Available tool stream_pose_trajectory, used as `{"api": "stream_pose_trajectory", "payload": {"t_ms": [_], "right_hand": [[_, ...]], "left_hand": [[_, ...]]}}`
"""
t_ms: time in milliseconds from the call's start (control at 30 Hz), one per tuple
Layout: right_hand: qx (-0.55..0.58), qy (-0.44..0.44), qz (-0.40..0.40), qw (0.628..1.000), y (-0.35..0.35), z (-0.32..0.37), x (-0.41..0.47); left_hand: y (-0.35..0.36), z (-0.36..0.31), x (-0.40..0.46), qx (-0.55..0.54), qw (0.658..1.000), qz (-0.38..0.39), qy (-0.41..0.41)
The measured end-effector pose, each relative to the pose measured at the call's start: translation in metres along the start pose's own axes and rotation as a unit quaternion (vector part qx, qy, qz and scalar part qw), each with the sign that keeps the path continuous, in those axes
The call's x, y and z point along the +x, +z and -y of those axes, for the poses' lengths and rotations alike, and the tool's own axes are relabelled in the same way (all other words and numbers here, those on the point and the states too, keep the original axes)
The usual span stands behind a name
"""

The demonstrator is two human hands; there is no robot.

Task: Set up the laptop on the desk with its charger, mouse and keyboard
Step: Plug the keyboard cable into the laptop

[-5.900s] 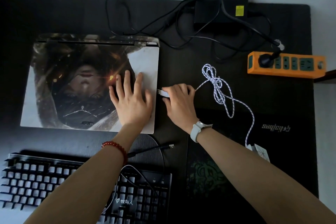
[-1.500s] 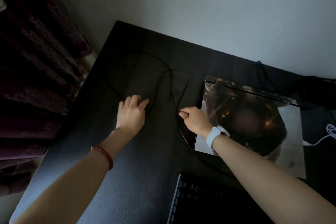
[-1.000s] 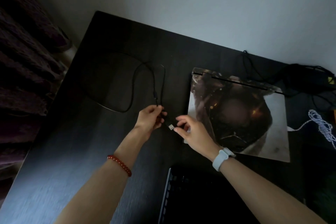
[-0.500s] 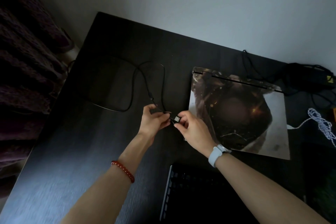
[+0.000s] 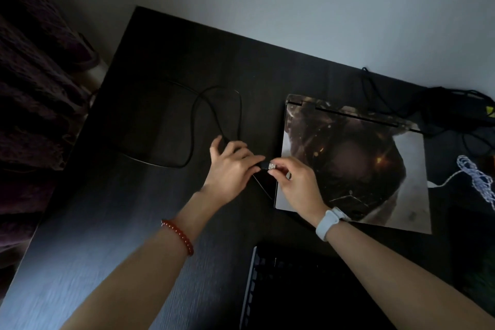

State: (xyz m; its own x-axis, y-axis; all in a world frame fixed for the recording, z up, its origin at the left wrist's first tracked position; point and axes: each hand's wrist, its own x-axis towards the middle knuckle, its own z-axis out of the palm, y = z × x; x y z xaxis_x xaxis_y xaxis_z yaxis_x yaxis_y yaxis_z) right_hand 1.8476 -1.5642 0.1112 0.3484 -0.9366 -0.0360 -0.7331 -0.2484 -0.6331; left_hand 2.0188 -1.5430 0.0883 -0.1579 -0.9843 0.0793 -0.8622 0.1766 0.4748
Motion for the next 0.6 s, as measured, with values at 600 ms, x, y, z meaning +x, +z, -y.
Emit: {"api": "stream_pose_trajectory", "payload": {"t_ms": [600], "right_hand": [[-0.231,0.167,-0.051,0.957,0.01,-0.043,0.019]], "left_hand": [[0.04,0.011,0.044,0.029,0.997,-0.06,0.038]]}}
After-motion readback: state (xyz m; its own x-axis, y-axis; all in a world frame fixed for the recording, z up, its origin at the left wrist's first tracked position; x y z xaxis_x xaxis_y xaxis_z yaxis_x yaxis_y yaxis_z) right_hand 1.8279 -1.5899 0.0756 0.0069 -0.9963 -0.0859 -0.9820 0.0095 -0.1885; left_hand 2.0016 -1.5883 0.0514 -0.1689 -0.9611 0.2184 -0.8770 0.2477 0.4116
